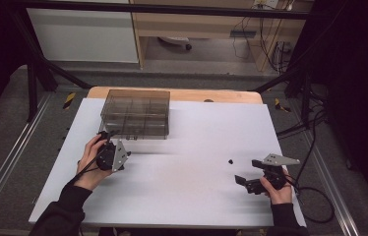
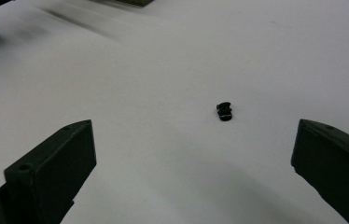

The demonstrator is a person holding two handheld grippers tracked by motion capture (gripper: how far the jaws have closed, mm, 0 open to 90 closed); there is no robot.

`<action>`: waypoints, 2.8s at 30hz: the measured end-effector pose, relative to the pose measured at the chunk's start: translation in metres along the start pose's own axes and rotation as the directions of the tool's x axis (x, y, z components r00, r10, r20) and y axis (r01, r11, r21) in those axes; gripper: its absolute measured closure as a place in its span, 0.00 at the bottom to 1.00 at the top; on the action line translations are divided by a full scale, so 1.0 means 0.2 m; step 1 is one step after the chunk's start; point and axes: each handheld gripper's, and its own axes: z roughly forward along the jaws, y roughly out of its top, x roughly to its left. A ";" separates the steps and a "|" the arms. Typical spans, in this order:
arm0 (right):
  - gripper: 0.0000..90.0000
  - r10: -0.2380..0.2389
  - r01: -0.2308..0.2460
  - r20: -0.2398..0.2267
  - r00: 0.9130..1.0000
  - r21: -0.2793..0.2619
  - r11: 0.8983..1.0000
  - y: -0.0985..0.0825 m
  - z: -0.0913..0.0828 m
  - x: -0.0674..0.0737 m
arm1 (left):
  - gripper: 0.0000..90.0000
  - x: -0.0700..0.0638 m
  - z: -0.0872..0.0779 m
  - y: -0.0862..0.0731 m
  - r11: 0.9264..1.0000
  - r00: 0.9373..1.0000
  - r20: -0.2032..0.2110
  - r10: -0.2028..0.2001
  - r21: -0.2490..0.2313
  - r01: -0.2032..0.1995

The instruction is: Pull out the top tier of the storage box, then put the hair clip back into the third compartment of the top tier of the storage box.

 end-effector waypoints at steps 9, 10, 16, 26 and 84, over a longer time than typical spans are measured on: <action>0.01 -0.001 0.001 0.001 1.000 0.002 1.000 0.00 0.00 0.00 | 0.14 -0.01 -0.06 -0.02 0.994 0.993 0.038 -0.108 -0.031 0.109; 0.01 -0.002 0.002 0.001 1.000 0.002 1.000 0.00 0.00 0.00 | 0.14 -0.01 -0.06 -0.02 0.992 0.992 0.048 -0.120 -0.032 0.122; 0.01 -0.004 0.004 0.002 1.000 0.007 1.000 0.00 0.01 0.00 | 0.13 -0.03 -0.09 -0.04 0.981 0.980 0.066 -0.186 -0.037 0.189; 0.01 -0.004 0.004 0.003 1.000 0.008 1.000 0.00 0.01 0.01 | 0.13 -0.08 -0.12 -0.10 0.939 0.935 0.113 -0.337 -0.028 0.342; 0.01 -0.020 0.011 0.143 0.990 0.061 0.998 0.17 0.09 0.03 | 0.12 -0.12 -0.15 -0.25 0.808 0.776 0.250 -0.579 0.049 0.587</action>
